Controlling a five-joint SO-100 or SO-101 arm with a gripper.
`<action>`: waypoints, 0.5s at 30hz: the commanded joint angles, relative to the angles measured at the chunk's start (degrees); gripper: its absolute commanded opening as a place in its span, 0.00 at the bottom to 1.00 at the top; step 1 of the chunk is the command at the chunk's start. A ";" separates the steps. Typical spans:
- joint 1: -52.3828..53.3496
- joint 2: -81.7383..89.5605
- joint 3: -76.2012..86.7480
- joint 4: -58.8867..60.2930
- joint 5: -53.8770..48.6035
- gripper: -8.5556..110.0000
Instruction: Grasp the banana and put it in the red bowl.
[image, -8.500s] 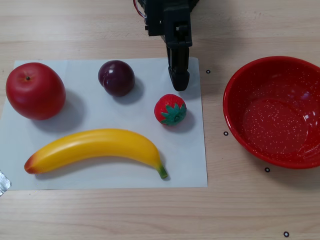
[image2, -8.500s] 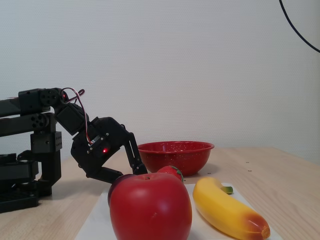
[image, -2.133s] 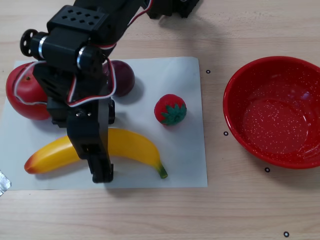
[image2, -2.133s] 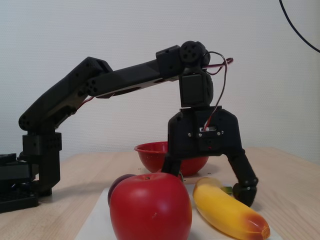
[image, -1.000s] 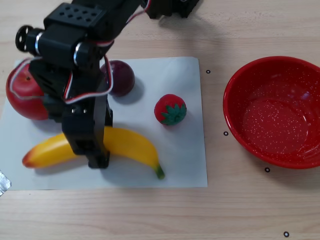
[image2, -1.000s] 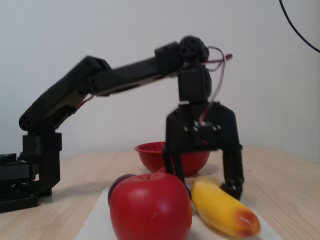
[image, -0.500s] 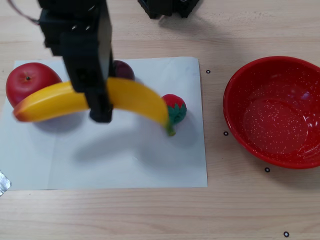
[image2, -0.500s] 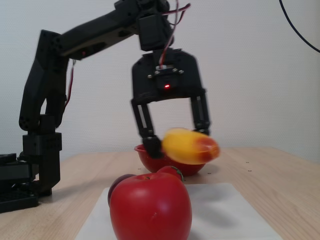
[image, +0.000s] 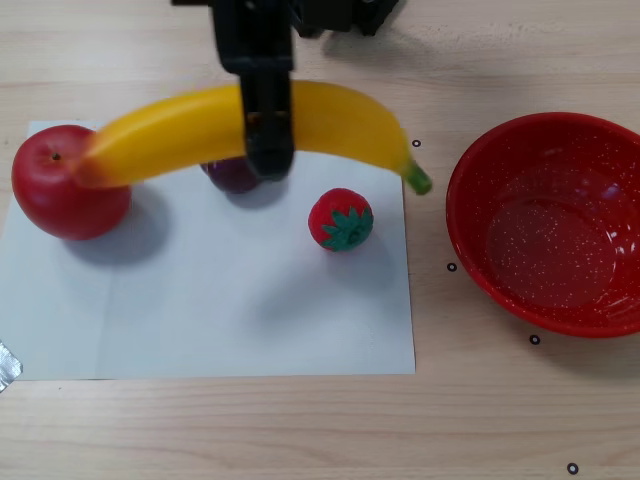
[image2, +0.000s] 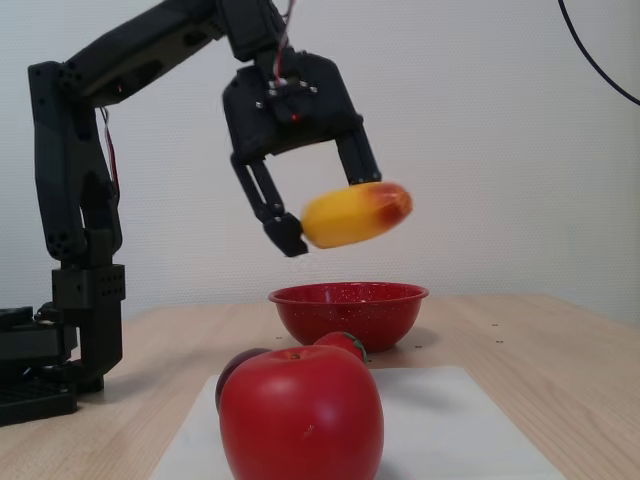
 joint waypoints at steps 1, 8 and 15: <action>2.46 9.49 -8.26 1.49 -1.85 0.07; 12.13 7.47 -15.64 3.69 -6.33 0.07; 22.94 7.12 -16.61 1.93 -9.76 0.07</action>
